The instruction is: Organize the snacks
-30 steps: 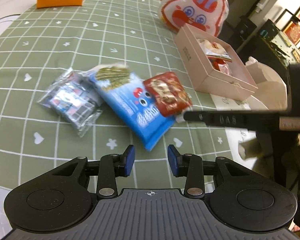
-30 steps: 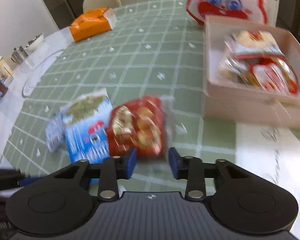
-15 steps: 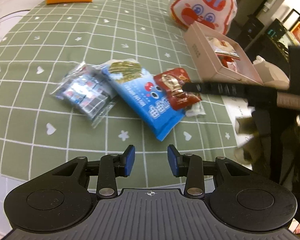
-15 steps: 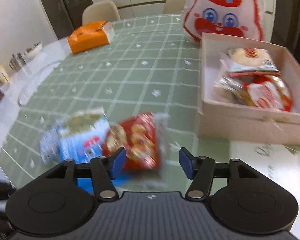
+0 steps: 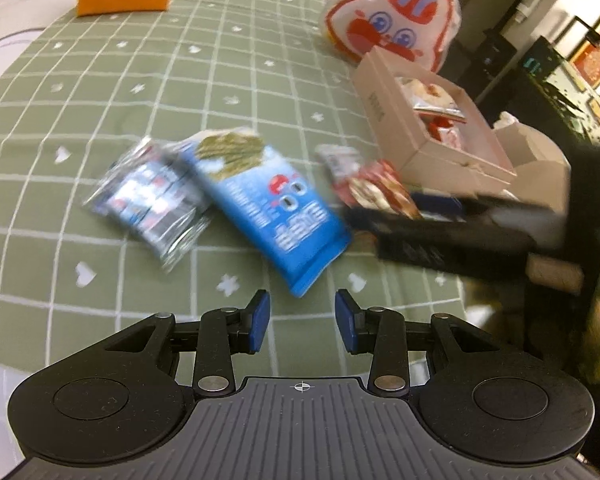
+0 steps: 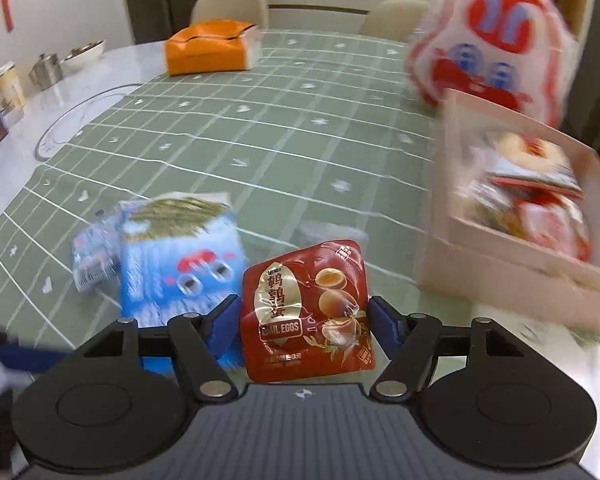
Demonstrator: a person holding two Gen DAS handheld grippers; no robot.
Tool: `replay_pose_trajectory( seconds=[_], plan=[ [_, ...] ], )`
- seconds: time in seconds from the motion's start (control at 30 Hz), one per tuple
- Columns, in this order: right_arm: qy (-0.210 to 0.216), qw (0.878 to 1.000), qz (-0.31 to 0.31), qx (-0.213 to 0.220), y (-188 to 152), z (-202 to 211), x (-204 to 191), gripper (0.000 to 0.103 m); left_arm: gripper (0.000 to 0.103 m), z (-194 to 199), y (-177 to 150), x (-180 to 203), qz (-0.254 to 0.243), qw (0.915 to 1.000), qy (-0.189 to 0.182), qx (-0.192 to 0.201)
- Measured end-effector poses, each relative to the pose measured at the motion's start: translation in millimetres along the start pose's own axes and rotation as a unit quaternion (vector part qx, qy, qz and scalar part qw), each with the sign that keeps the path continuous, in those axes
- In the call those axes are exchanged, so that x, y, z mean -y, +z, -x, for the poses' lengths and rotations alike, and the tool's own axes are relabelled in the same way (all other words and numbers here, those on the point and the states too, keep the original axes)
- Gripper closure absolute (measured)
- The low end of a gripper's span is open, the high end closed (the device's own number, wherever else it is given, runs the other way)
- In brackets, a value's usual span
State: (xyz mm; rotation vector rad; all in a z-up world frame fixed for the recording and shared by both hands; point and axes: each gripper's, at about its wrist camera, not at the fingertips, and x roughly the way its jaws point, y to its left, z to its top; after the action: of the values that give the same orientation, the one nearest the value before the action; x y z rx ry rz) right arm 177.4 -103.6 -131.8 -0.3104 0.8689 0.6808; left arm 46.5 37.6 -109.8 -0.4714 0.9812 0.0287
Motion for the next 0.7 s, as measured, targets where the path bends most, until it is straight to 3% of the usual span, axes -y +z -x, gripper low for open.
replay_pose_trajectory(
  seconds=[0.13,0.27,0.47,0.63,0.7],
  plan=[
    [-0.042,0.998,-0.05,0.01,-27.2,32.2,36.4,0.034,0.063,-7.9,11.8,17.0,-0.021,0.9997,-0.014,0.003],
    [-0.101,0.988,-0.118,0.01,-58.9,53.6,68.4,0.034,0.063,-19.9,25.7,38.9,-0.043,0.9988,-0.023,0.004],
    [-0.12,0.977,-0.178,-0.002,-95.6,58.6,87.0,0.033,0.063,-41.8,46.2,61.2,-0.064,0.9978,-0.019,-0.001],
    [-0.129,0.977,-0.17,0.006,-105.3,60.2,78.8,0.028,0.063,-59.9,61.8,55.7,-0.028,0.9995,0.012,0.008],
    [-0.137,0.977,-0.164,0.012,-108.8,57.8,72.8,0.021,0.063,-71.9,68.5,52.1,-0.008,0.9997,0.021,0.004]
  ],
)
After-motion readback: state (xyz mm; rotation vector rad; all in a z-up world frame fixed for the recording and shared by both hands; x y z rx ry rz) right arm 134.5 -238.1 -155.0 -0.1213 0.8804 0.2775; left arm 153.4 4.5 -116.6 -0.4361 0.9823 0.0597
